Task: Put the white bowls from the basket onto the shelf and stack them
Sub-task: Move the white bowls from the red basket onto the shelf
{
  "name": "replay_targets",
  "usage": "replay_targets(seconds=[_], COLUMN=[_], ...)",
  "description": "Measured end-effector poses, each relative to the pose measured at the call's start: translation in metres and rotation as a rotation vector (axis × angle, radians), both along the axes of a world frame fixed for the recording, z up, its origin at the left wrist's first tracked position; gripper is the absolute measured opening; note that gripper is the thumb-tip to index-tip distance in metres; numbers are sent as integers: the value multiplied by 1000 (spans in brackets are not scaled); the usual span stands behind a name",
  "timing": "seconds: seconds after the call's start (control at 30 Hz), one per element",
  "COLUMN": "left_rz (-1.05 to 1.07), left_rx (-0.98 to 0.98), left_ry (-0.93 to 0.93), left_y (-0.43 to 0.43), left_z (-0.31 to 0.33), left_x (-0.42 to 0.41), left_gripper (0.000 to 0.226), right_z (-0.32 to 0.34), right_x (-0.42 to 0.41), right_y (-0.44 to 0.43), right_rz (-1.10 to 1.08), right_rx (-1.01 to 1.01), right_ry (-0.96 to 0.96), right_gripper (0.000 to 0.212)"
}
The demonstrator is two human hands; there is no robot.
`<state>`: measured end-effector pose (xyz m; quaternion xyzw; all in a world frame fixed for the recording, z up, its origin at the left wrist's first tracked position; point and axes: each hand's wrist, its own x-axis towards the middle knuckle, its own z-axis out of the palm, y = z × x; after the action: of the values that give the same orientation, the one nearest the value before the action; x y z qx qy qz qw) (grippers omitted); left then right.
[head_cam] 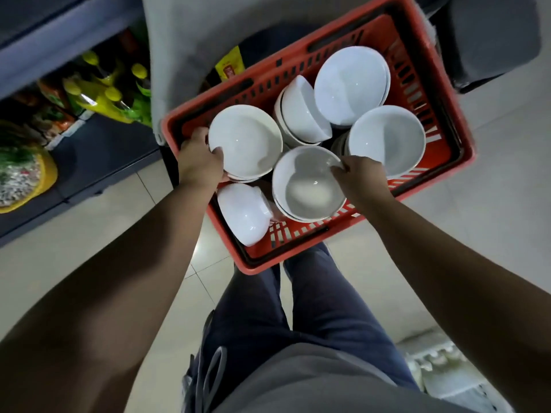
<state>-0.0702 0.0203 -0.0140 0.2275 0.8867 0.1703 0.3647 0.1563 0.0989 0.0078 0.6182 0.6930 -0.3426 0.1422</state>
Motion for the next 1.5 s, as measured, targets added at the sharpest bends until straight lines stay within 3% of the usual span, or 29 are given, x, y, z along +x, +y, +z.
replay_targets(seconds=[0.13, 0.27, 0.37, 0.5, 0.67, 0.93, 1.13, 1.5], left_rz=[-168, -153, -5, 442, 633, 672, 686, 580], left_rx=[-21, -8, 65, 275, 534, 773, 906, 1021], left_ry=[177, 245, 106, -222, -325, -206, -78, -68], left_y=[-1, -2, -4, -11, -31, -99, -183, -298], left_z=[7, 16, 21, 51, 119, 245, 309, 397], left_x=[5, 9, 3, 8, 8, -50, -125, -236], left_gripper=[42, 40, 39, 35, 28, 30, 28, 19], right_z=[7, 14, 23, 46, 99, 220, 293, 368], right_x=[7, 18, 22, 19, -7, -94, -178, -315], right_y=[10, 19, 31, 46, 54, 30, -35, -137], right_rz=[23, -52, -230, -307, -393, -274, -152, -39], right_rx=[16, 8, -25, 3, -14, -27, -30, -85], right_ry=[-11, 51, 114, 224, 477, 819, 985, 1069], right_gripper=[27, 30, 30, 25, 14, 26, 15, 21])
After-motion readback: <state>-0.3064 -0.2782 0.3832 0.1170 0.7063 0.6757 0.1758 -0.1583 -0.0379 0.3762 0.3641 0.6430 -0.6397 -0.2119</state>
